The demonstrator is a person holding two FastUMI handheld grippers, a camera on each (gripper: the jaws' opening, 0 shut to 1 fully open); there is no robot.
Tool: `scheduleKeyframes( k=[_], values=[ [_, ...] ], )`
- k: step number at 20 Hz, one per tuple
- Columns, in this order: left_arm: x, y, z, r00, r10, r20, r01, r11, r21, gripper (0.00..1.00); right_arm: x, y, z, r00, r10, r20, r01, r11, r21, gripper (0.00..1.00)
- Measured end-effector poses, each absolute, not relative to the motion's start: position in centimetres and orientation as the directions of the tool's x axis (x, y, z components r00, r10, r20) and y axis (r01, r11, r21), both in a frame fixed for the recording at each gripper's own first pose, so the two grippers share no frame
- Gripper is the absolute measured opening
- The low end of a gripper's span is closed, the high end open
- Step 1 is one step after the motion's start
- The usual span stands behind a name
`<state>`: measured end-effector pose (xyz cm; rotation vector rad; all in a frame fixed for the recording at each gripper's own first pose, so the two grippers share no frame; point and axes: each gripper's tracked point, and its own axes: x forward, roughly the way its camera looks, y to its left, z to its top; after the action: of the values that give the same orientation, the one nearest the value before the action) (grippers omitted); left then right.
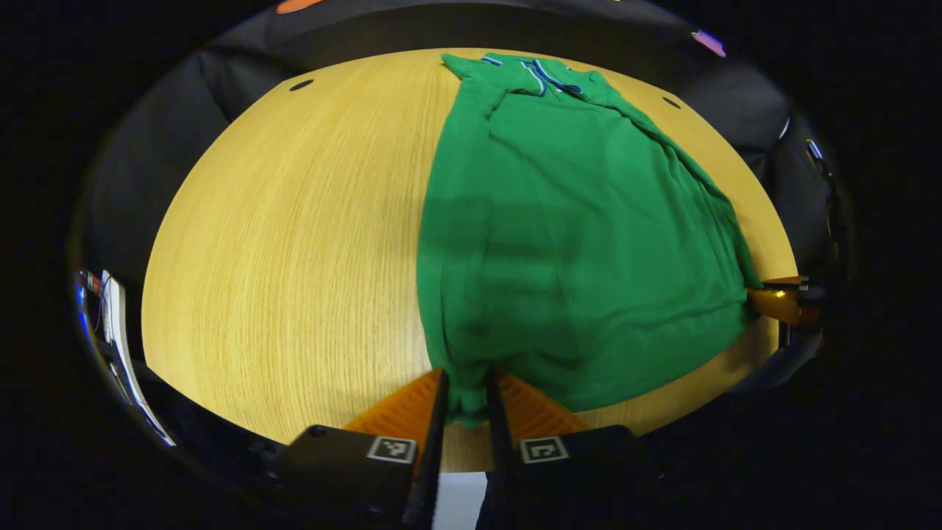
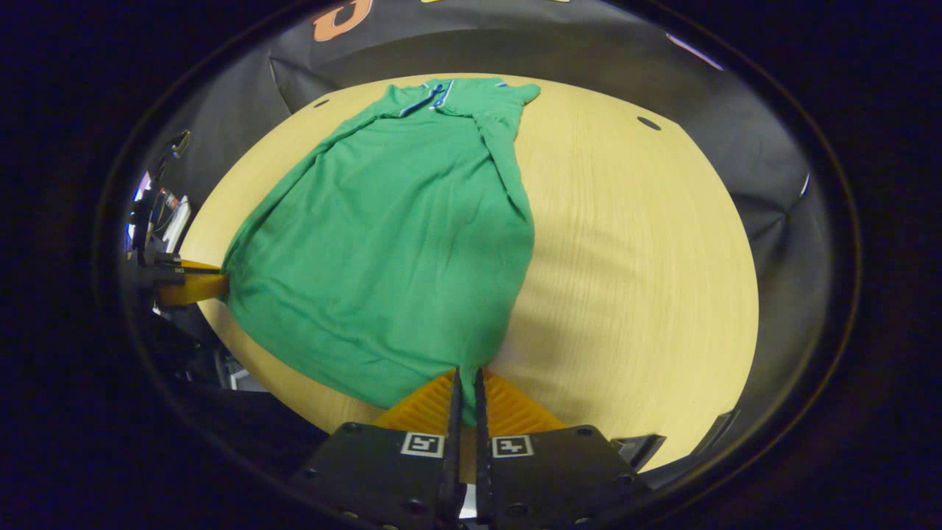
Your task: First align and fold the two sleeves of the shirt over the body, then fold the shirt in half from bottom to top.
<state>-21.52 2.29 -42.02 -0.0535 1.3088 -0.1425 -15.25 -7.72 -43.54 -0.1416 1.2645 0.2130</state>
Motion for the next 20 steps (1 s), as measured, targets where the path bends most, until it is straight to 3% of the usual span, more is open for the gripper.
scheduleKeyframes(
  k=[2, 3, 11, 20],
  values=[
    [-21.6, 2.2, -42.0, 0.233, -0.143, -0.962, 0.074, 0.989, -0.129, 0.10, -15.0, -7.7, -43.6, 0.288, 0.085, -0.954, -0.238, 0.971, 0.014, 0.04],
    [-21.6, 2.1, -42.0, 0.225, -0.155, -0.962, 0.072, 0.987, -0.143, 0.07, -15.1, -7.6, -43.4, 0.282, 0.092, -0.955, -0.232, 0.972, 0.025, 0.00],
    [-20.8, 2.1, -38.4, 0.225, -0.244, -0.943, 0.079, 0.970, -0.232, 0.06, -13.9, -8.5, -40.4, 0.324, 0.131, -0.937, -0.149, 0.985, 0.086, 0.00],
    [-15.1, 3.0, -33.9, 0.351, -0.276, -0.895, 0.115, 0.961, -0.251, 0.05, -8.0, -8.2, -35.0, 0.464, 0.120, -0.878, -0.162, 0.986, 0.049, 0.00]
  ],
)
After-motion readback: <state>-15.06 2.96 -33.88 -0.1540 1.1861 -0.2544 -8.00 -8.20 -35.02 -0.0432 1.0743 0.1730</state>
